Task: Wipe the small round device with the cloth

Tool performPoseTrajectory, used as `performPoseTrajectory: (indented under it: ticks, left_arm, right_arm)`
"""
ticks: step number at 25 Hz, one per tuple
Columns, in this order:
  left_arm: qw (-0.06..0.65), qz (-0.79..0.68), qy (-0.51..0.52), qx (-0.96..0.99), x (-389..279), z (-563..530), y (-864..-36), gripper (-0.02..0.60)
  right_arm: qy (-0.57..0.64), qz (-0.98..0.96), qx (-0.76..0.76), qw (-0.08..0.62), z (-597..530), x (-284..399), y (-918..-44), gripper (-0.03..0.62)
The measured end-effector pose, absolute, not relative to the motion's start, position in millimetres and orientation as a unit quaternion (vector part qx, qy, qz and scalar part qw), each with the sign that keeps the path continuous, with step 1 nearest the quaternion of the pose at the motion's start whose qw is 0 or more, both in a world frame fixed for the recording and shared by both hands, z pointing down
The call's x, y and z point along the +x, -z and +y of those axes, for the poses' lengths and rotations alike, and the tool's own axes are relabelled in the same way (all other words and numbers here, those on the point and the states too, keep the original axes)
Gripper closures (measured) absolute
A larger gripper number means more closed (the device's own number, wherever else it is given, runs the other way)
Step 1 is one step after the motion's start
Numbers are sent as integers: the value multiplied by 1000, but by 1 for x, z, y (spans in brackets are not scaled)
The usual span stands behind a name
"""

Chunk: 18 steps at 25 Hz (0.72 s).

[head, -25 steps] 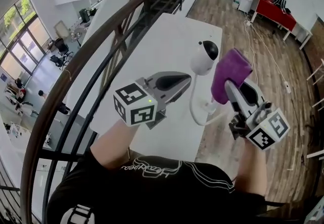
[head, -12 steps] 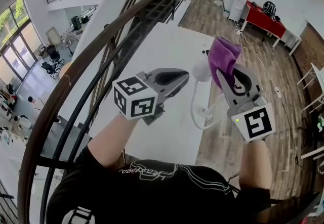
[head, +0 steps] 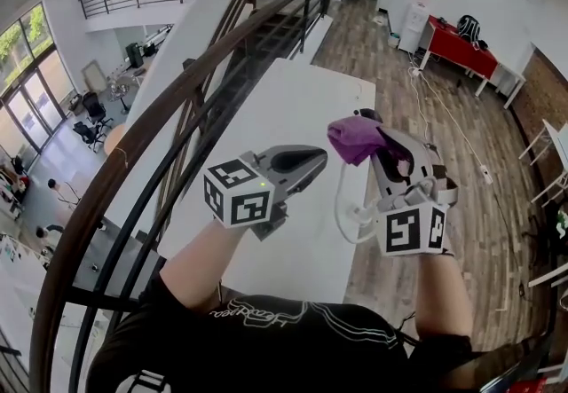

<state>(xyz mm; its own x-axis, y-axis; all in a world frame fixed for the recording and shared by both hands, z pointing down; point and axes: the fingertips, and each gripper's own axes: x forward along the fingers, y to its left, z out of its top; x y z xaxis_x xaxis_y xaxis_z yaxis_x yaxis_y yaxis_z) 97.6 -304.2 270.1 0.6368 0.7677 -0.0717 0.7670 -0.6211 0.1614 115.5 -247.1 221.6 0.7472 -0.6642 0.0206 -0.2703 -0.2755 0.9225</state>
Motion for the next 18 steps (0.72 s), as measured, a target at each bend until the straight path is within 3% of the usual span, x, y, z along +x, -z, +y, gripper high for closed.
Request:
performPoseTrajectory:
  ticks: [18]
  left_arm:
    - [104,421,-25,901,92,-303,-297,574]
  right_arm:
    - [159,-262,768,562,-254,121,-277,532]
